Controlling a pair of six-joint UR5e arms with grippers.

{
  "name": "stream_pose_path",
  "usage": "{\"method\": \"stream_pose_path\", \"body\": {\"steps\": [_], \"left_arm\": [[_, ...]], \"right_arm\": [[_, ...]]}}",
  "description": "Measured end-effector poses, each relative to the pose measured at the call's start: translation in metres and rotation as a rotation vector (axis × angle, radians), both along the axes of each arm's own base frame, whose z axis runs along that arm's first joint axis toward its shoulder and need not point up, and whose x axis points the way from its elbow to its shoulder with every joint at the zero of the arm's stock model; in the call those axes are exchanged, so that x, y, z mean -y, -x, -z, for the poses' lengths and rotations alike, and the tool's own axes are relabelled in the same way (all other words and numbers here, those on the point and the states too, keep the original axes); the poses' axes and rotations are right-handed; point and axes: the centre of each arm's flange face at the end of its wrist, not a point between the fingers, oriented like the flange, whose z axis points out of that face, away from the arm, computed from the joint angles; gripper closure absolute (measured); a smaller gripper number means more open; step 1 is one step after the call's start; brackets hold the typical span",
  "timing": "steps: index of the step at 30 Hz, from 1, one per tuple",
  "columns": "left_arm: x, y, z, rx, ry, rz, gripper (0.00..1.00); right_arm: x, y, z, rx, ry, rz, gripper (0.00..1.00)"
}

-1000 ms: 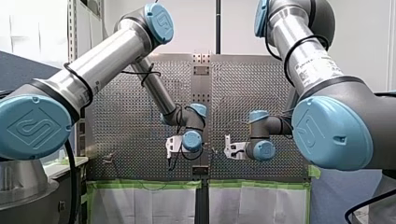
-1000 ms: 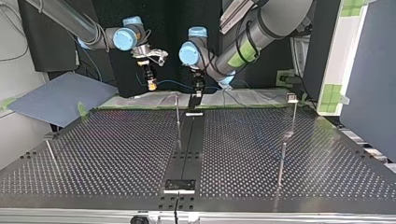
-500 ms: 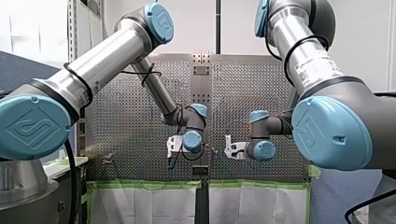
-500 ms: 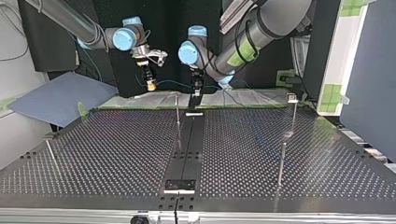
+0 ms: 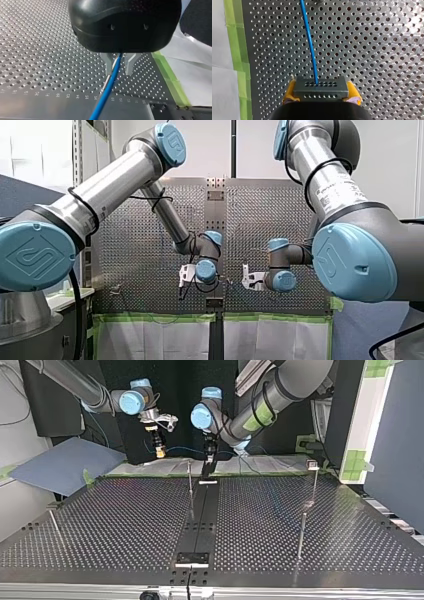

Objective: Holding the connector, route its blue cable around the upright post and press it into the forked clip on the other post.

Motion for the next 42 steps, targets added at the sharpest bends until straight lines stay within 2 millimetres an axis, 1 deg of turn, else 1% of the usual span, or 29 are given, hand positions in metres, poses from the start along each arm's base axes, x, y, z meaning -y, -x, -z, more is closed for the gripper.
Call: {"method": "stream_pose_path", "body": {"steps": [10,11,12,14,15,16,17,19,20,25,26,37,42], "left_arm": [[0.0056,0.0044,0.0008,-0.009,-0.045,0.051,0.7],[0.0059,0.0046,0.0009,-0.009,-0.046,0.054,0.75],[0.006,0.0047,0.001,-0.01,-0.047,0.055,0.75],[0.0062,0.0048,0.001,-0.01,-0.046,0.057,0.84],[0.0063,0.0049,0.001,-0.01,-0.046,0.058,0.84],[0.0066,0.0051,0.0009,-0.01,-0.045,0.058,0.89],[0.0068,0.0054,0.001,-0.01,-0.045,0.059,0.91],[0.0069,0.0055,0.0012,-0.011,-0.043,0.059,0.91],[0.007,0.0054,0.001,-0.01,-0.04,0.058,0.93],[0.0072,0.0051,0.0009,-0.009,-0.022,0.052,0.93],[0.0072,0.0049,0.0006,-0.008,-0.015,0.049,0.98],[0.0069,0.0045,0.0004,-0.008,0.057,0.022,0.98],[0.0074,0.0075,0.0022,0.003,0.085,0.009,0.98]], "right_arm": [[0.0021,0.0015,-0.0005,0.004,0.004,0.004,1.0],[0.0023,0.0016,-0.0005,0.004,0.004,0.005,1.0],[0.0024,0.0017,-0.0006,0.004,0.005,0.005,1.0],[0.0027,0.0021,-0.0006,0.004,0.005,0.006,1.0],[0.0029,0.0023,-0.0006,0.004,0.005,0.006,1.0],[0.0029,0.0024,-0.0006,0.004,0.005,0.007,1.0],[0.003,0.0025,-0.0006,0.004,0.005,0.007,1.0],[0.0034,0.003,-0.0006,0.004,0.005,0.008,1.0],[0.0034,0.003,-0.0005,0.004,0.005,0.008,1.0],[0.0034,0.0033,-0.0005,0.003,0.004,0.008,1.0],[0.0034,0.0033,-0.0004,0.002,0.004,0.008,1.0],[0.0029,0.0036,0.0,0.0,0.0,0.008,1.0],[0.0024,0.0037,0.0003,-0.001,-0.002,0.008,1.0]]}}
